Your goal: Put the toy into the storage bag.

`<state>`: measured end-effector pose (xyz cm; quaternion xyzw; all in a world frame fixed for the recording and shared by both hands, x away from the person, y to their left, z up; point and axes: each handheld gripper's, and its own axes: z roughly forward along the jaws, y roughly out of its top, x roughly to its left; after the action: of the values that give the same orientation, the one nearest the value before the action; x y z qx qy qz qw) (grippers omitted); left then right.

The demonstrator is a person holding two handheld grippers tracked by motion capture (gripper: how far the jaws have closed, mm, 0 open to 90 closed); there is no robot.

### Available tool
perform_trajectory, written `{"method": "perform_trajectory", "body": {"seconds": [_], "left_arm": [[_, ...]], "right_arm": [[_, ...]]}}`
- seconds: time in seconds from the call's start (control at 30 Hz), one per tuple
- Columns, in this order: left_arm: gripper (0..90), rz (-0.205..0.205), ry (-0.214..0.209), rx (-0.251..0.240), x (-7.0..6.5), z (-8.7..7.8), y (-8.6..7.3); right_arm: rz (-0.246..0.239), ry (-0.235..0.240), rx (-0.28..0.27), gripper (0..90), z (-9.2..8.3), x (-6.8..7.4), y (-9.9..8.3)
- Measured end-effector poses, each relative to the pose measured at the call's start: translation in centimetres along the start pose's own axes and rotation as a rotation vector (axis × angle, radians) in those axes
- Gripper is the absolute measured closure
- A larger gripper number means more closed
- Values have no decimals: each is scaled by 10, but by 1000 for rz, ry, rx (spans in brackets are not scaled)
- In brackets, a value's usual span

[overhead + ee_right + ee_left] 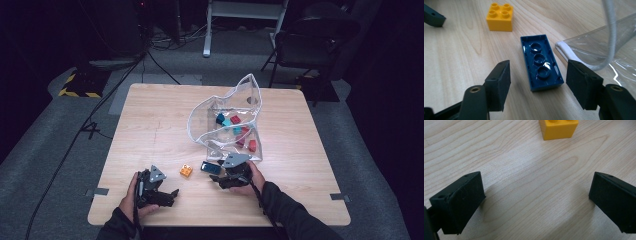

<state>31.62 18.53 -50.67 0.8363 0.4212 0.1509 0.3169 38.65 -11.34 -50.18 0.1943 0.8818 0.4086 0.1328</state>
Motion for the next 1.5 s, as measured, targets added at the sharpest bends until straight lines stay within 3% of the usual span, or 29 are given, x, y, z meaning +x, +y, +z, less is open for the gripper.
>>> {"method": "perform_trajectory", "body": {"seconds": [0.27,0.47,0.77,1.1,1.5], "left_arm": [[3,7,-6,0,0,1,1],[4,6,-4,0,-1,1,1],[4,7,-4,0,-1,1,1],[4,7,-4,0,-1,1,1],[3,7,-3,0,-1,1,1]], "right_arm": [[41,-1,25,408,7,-4,1],[40,30,16,587,6,-4,1],[17,22,16,593,-5,-2,-4],[-24,20,-20,594,-40,3,-7],[-6,-12,-105,594,-90,-5,-6]]}}
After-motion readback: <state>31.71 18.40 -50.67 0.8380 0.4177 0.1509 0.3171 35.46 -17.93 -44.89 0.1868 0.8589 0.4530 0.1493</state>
